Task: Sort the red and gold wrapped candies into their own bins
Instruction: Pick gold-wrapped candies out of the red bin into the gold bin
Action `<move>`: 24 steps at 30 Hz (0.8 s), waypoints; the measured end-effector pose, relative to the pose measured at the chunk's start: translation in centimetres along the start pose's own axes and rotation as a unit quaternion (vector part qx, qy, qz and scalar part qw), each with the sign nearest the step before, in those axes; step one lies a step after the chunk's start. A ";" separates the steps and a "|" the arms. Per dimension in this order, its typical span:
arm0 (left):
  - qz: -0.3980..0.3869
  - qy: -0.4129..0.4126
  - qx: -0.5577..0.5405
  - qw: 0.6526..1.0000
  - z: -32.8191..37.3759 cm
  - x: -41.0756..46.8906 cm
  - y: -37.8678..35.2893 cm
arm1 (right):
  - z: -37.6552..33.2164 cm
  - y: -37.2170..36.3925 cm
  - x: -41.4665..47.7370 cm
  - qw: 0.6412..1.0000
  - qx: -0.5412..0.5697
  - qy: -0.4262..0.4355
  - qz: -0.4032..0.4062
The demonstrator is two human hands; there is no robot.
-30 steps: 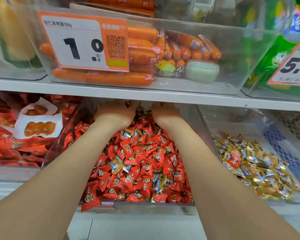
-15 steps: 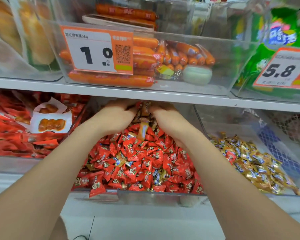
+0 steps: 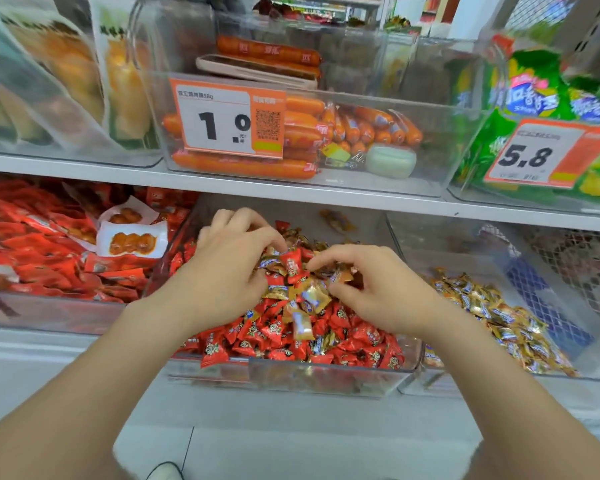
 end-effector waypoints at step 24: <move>-0.080 0.032 -0.058 0.995 1.9 0.2 -1.8 | 0.6 1.0 -0.1 0.919 0.266 -0.271 0.108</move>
Point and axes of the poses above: each hand's wrist, its own x-axis towards the middle knuckle, its own y-axis out of the back of the hand, z = x × y, the point moved 2 cm from there along x, towards the middle knuckle, and after that the axes turned 14 degrees about z, right-handed, at the moved point
